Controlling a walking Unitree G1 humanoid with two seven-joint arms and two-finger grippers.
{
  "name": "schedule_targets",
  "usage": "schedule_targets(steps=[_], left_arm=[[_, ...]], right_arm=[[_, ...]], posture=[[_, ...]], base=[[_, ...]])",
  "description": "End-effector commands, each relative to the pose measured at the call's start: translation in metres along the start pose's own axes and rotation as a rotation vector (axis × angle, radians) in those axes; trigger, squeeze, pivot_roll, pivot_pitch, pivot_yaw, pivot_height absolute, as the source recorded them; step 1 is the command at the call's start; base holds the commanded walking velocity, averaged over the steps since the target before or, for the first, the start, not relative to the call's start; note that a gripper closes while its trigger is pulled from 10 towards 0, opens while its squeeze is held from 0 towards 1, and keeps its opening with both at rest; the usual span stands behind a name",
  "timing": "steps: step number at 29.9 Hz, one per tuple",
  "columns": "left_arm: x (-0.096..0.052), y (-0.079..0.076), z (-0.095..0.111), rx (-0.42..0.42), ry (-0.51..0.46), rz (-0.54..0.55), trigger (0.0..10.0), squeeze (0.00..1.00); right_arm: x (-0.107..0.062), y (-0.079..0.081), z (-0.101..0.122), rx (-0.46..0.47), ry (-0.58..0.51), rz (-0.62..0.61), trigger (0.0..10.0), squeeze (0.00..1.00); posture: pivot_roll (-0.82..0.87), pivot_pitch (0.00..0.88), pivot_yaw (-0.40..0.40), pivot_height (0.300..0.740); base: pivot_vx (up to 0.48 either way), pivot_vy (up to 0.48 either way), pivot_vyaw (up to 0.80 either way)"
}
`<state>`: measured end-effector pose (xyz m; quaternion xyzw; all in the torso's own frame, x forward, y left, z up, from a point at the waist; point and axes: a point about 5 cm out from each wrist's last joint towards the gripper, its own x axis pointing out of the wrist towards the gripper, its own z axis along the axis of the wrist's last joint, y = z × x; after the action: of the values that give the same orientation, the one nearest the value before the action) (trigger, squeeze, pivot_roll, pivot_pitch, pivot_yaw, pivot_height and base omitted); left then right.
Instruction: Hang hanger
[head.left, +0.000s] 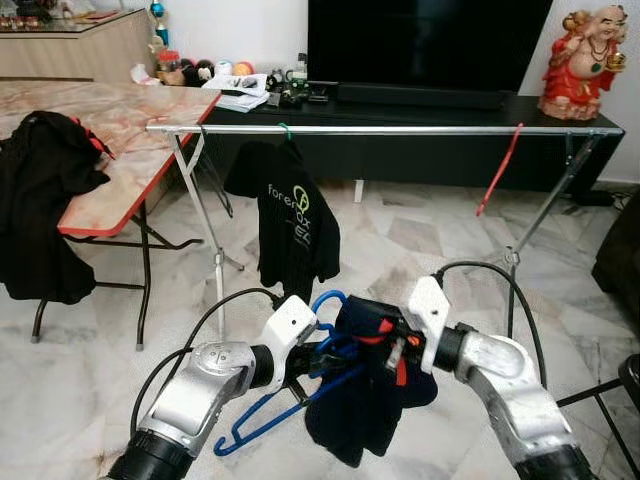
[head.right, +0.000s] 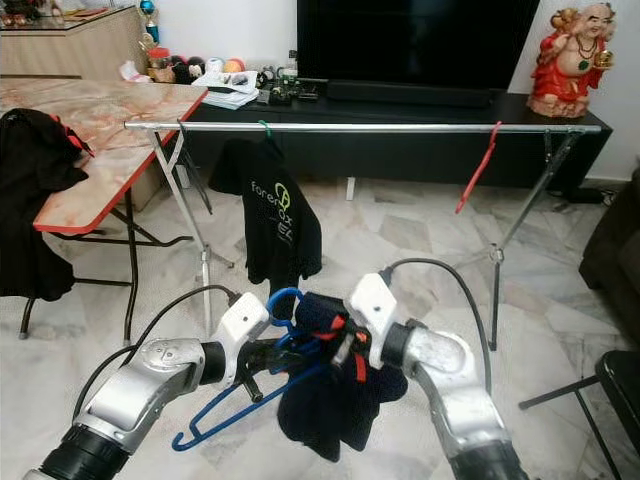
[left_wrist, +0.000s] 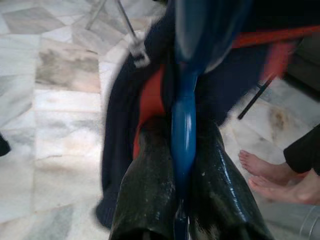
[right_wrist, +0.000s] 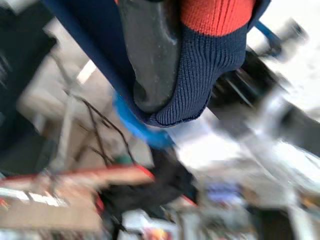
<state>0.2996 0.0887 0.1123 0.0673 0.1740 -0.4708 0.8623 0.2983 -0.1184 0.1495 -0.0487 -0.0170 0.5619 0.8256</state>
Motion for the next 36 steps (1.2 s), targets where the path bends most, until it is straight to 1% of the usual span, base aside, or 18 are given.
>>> schedule_targets(steps=[1,2,3,4,5,6,7,9,16,17,19,23,24,25,26,28,32,36], left_arm=[[0.002,-0.001,0.003,0.004,-0.015,0.008,10.0,0.00],[0.002,0.000,0.004,0.003,-0.017,0.011,10.0,0.00],[0.003,0.001,0.004,0.002,-0.017,0.019,10.0,0.00],[0.003,0.001,0.004,0.002,-0.017,0.019,10.0,0.00],[0.002,0.001,0.004,0.001,-0.017,0.020,10.0,0.00],[0.002,0.001,0.003,0.003,-0.012,0.018,10.0,0.00],[0.001,0.001,0.003,0.005,-0.010,0.017,10.0,0.00],[-0.002,0.002,0.000,0.014,0.012,0.014,10.0,0.00],[-0.006,-0.003,-0.005,0.026,0.043,-0.043,10.0,0.00],[-0.008,-0.009,-0.005,0.022,0.050,-0.112,10.0,0.00],[-0.010,-0.015,-0.006,0.027,0.062,-0.177,10.0,0.00],[-0.012,-0.018,-0.004,0.027,0.051,-0.219,10.0,0.00],[-0.014,-0.018,-0.004,0.057,0.057,-0.230,10.0,0.00],[-0.015,-0.018,-0.004,0.066,0.061,-0.231,10.0,0.00],[-0.015,-0.013,-0.008,0.081,0.092,-0.200,10.0,0.00],[-0.019,-0.014,-0.011,0.078,0.108,-0.219,10.0,0.00],[-0.023,-0.014,-0.011,0.078,0.110,-0.236,10.0,0.00],[-0.026,-0.011,-0.015,0.110,0.146,-0.226,10.0,0.00]], right_arm=[[0.005,-0.002,0.012,-0.053,-0.045,-0.007,10.0,0.00],[0.004,-0.006,0.010,-0.059,-0.032,-0.047,10.0,0.00],[0.002,-0.022,-0.001,-0.080,0.060,-0.184,10.0,0.00],[0.002,-0.022,-0.001,-0.080,0.060,-0.184,10.0,0.00],[-0.001,-0.029,-0.008,-0.104,0.119,-0.244,10.0,0.00],[-0.009,-0.040,-0.018,-0.131,0.222,-0.354,10.0,0.00],[-0.012,-0.043,-0.021,-0.133,0.248,-0.384,10.0,0.00],[-0.016,-0.048,-0.021,-0.102,0.238,-0.439,10.0,0.00],[-0.013,-0.048,-0.020,-0.119,0.227,-0.434,10.0,0.00],[-0.009,-0.047,-0.018,-0.130,0.205,-0.412,10.0,0.00],[-0.002,-0.041,-0.013,-0.150,0.162,-0.343,10.0,0.00],[0.001,-0.038,-0.008,-0.169,0.132,-0.293,10.0,0.00],[0.000,-0.040,-0.007,-0.185,0.136,-0.301,10.0,0.00],[0.000,-0.041,-0.006,-0.188,0.138,-0.306,10.0,0.00],[-0.004,-0.049,-0.008,-0.203,0.173,-0.359,10.0,0.00],[-0.009,-0.055,-0.010,-0.208,0.198,-0.392,10.0,0.00],[-0.010,-0.056,-0.009,-0.218,0.201,-0.385,10.0,0.00],[-0.008,-0.056,-0.008,-0.245,0.207,-0.366,10.0,0.00]], posture=[[0.06,0.001,-0.013,0.740],[0.06,0.001,-0.013,0.740],[0.06,0.001,-0.013,0.740],[0.06,0.001,-0.013,0.740],[0.06,0.002,-0.014,0.740],[0.06,0.002,-0.014,0.740],[0.06,0.002,-0.014,0.740],[0.06,0.003,-0.016,0.740],[0.06,0.002,-0.015,0.740],[0.06,0.002,-0.015,0.740],[0.07,0.000,-0.014,0.740],[0.07,0.000,-0.015,0.740],[0.07,0.000,-0.015,0.740],[0.07,0.000,-0.015,0.740],[0.07,0.000,-0.015,0.740],[0.07,0.000,-0.016,0.740],[0.07,0.000,-0.016,0.740],[0.07,0.000,-0.016,0.740]], base=[[0.000,0.000,0.00],[0.000,0.000,0.00],[0.000,0.000,0.00],[0.000,0.000,0.00],[0.000,0.000,0.00],[0.000,0.000,0.00],[0.000,0.000,0.00],[0.000,0.000,0.00],[0.000,0.000,0.00],[0.000,0.000,0.00],[0.000,0.000,0.00],[0.000,0.000,0.00],[0.000,0.000,0.00],[0.000,0.000,0.00],[0.000,0.000,0.00],[0.000,0.000,0.00],[0.000,0.000,0.00],[0.000,0.000,0.00]])
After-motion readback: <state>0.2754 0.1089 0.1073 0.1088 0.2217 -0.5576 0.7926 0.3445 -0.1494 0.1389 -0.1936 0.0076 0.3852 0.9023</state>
